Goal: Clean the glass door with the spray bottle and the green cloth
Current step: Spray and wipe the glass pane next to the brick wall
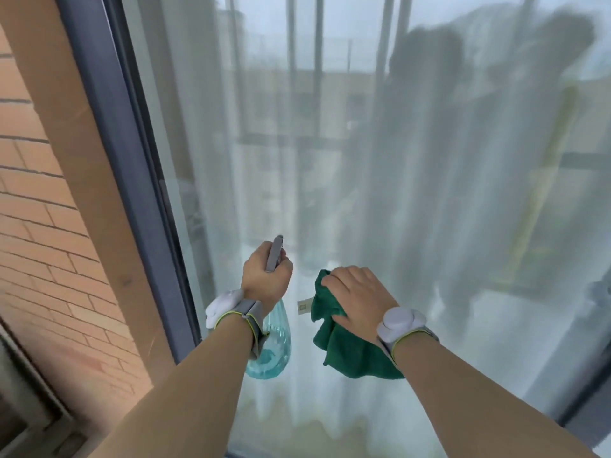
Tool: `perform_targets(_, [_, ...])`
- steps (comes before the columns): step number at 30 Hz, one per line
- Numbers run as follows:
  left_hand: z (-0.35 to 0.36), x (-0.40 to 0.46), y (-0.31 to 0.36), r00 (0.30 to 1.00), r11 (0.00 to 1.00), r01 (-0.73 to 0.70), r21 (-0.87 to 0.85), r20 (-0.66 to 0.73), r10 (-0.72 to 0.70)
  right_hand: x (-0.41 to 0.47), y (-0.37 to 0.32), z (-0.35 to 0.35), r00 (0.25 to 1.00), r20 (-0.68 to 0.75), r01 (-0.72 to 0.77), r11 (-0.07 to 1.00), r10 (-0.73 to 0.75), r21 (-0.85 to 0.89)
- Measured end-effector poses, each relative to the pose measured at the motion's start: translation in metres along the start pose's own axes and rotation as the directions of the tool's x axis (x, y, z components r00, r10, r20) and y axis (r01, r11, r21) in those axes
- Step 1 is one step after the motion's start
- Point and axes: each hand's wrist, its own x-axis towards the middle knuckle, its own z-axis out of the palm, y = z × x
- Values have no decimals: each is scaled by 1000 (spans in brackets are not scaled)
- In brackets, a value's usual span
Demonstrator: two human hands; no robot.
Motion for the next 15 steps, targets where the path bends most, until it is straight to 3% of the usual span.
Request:
perform_targets(7, [-53,14,-22,983,987,152,-44,-94,-155,57,-40,23,989,48,142,990,-143,17])
perform_targets(15, [-142,61,-24,996,998,0,63,-94,6,163,-96,16,985,-40,164,986,-165,-29])
